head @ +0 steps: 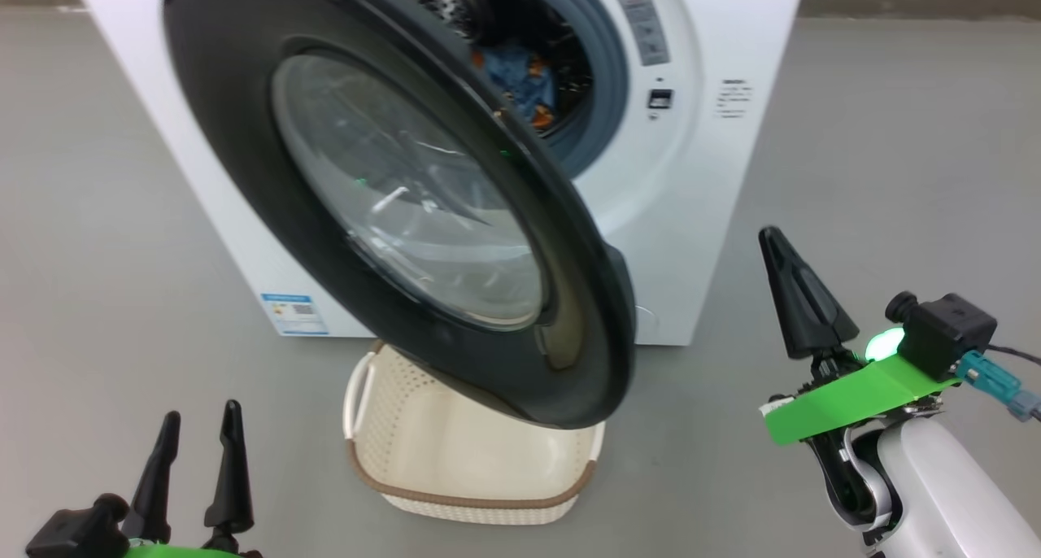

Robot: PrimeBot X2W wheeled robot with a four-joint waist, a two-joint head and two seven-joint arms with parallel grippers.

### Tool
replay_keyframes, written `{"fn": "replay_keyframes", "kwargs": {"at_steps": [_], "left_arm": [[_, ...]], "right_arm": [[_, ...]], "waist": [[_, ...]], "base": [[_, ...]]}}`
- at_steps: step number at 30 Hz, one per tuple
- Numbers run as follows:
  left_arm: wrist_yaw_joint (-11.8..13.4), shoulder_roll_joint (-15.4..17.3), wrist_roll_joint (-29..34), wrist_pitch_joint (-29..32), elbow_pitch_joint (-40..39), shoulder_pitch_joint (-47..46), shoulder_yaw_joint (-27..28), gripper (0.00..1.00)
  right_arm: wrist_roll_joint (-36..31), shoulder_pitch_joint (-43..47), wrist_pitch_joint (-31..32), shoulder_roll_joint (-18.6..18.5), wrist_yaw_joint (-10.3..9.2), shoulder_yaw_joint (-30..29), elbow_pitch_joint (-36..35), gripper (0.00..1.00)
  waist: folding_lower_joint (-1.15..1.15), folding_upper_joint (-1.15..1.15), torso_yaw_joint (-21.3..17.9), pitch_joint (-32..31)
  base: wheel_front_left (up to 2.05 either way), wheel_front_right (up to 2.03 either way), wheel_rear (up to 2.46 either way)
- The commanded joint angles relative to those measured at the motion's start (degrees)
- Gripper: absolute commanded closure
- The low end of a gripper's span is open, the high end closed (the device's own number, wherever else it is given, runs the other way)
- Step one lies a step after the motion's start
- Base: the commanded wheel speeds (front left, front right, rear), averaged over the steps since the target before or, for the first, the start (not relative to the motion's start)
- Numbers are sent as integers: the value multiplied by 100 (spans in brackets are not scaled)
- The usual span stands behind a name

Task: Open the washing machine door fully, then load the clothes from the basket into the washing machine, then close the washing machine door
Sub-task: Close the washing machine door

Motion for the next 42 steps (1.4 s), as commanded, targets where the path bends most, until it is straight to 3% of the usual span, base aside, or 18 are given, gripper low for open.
{"fn": "replay_keyframes", "kwargs": {"at_steps": [1,8,13,21,28,34,42], "left_arm": [[-20,122,-9,-41,-93,-53,156,0],[-24,128,-39,-41,-42,-11,120,0],[-25,141,-53,-41,-20,-11,111,0],[-18,122,-78,-41,-9,-23,64,0],[-9,125,-95,-41,-14,-49,56,0],[-10,125,-105,-41,-13,-71,41,0],[-12,153,-120,-41,-29,-86,52,0]], "right_arm": [[34,-227,-46,9,31,110,-279,100],[28,-17,-46,173,31,150,-1336,100],[76,67,-46,10,31,851,-1532,100],[178,-92,-46,-330,31,1929,-702,100],[339,-361,-46,-472,31,2309,54,100],[501,-579,-46,-602,31,2393,793,100],[536,-628,-46,-749,31,2074,1041,100]], "waist": [[0,0,209,-67],[0,0,435,-135],[0,0,505,-160],[0,0,670,-140],[0,0,841,-57],[0,0,1052,14],[0,0,1215,111]], "base": [[0,0,0],[0,0,0],[0,0,0],[0,0,0],[0,0,0],[0,0,0],[0,0,0]]}}
